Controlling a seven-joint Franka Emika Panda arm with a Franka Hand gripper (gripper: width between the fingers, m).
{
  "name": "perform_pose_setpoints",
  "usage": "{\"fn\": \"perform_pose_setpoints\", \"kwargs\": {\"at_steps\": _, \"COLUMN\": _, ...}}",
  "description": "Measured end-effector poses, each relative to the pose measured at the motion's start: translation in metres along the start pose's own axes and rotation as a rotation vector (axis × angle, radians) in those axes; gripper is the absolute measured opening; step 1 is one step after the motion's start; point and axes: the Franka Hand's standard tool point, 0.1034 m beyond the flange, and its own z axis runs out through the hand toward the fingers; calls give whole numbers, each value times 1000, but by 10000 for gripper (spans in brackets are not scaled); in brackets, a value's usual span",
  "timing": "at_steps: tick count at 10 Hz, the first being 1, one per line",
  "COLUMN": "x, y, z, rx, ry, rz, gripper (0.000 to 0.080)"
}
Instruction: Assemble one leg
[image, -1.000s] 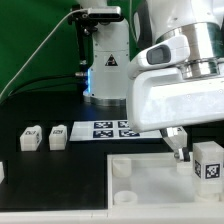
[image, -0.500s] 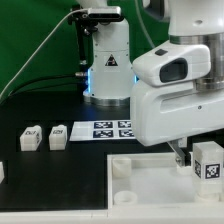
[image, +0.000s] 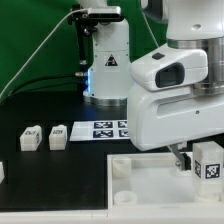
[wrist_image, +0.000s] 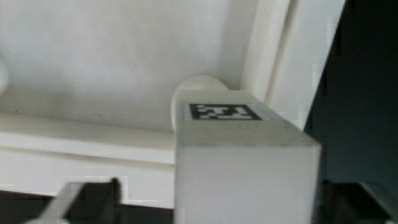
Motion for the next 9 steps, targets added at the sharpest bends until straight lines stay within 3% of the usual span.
{"fn": "perform_pose_setpoints", "kwargs": {"at_steps": 2, "x": 0, "y": 0, "z": 0, "rx": 1, "ry": 0, "rz": 41, "gripper": 291}}
{"fn": "perform_pose_setpoints", "kwargs": {"at_steps": 4, "x": 1, "y": -1, "z": 0, "rx": 3, "ry": 4, "rz": 88, "gripper": 292}}
{"fn": "perform_pose_setpoints", "kwargs": {"at_steps": 6, "x": 2, "y": 2, "z": 1, "rx": 7, "ry": 31, "rz": 531, "gripper": 292}}
{"fn": "perform_pose_setpoints", "kwargs": {"at_steps": 8, "x": 2, "y": 9, "z": 1, "rx": 69, "ry": 10, "rz": 951, "gripper": 292}}
{"fn": "perform_pose_setpoints", "kwargs": {"at_steps": 9, "x": 2, "y": 9, "z": 2, "rx": 69, "ry": 5, "rz": 1060, "gripper": 294}}
